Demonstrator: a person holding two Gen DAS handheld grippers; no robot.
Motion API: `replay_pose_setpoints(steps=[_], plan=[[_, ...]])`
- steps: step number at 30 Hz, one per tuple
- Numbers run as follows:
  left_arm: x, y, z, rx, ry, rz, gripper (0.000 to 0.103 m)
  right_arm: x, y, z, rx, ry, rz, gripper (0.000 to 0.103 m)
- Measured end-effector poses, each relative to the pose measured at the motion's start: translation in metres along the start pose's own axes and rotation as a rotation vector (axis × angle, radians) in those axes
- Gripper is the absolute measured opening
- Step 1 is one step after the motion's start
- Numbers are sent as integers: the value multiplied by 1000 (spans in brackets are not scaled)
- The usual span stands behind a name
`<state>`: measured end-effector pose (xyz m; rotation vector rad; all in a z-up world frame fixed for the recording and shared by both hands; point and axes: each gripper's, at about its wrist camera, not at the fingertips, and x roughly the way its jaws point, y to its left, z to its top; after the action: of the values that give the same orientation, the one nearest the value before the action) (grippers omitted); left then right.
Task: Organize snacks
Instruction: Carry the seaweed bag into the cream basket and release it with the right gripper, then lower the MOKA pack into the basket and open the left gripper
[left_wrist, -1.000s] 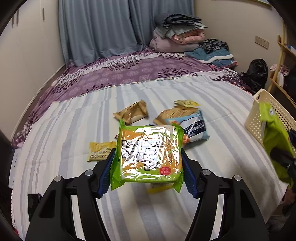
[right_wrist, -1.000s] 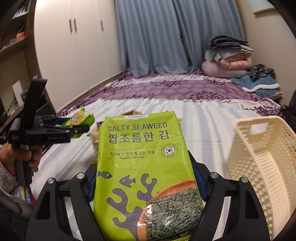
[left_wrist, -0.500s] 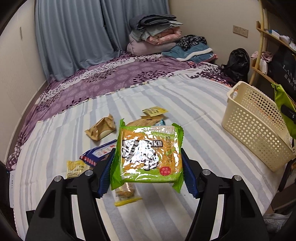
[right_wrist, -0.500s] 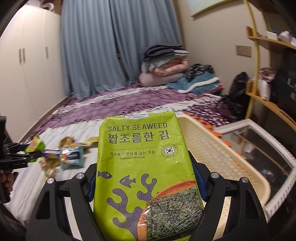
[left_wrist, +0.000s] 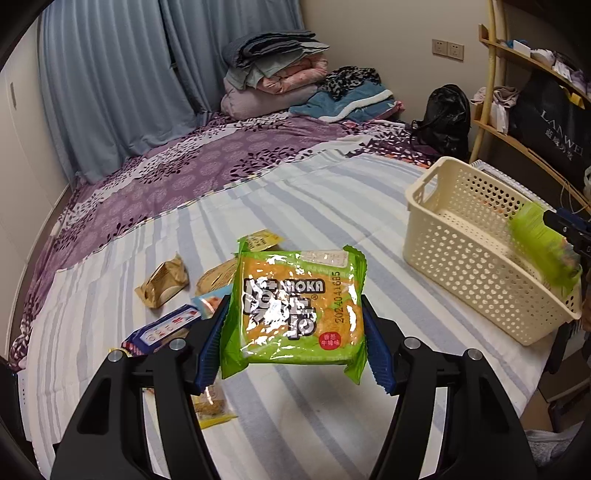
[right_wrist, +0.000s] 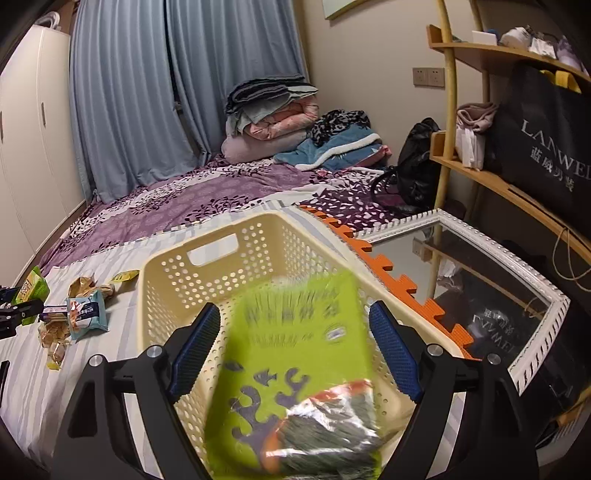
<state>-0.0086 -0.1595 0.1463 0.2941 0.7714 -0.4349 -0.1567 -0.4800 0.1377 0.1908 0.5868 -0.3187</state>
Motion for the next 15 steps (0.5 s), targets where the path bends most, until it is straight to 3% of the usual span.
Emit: replay_pose_setpoints(steps=[15], plan=[[4, -65, 35, 102, -43, -123, 66, -18, -20, -4, 50, -60, -24, 87]])
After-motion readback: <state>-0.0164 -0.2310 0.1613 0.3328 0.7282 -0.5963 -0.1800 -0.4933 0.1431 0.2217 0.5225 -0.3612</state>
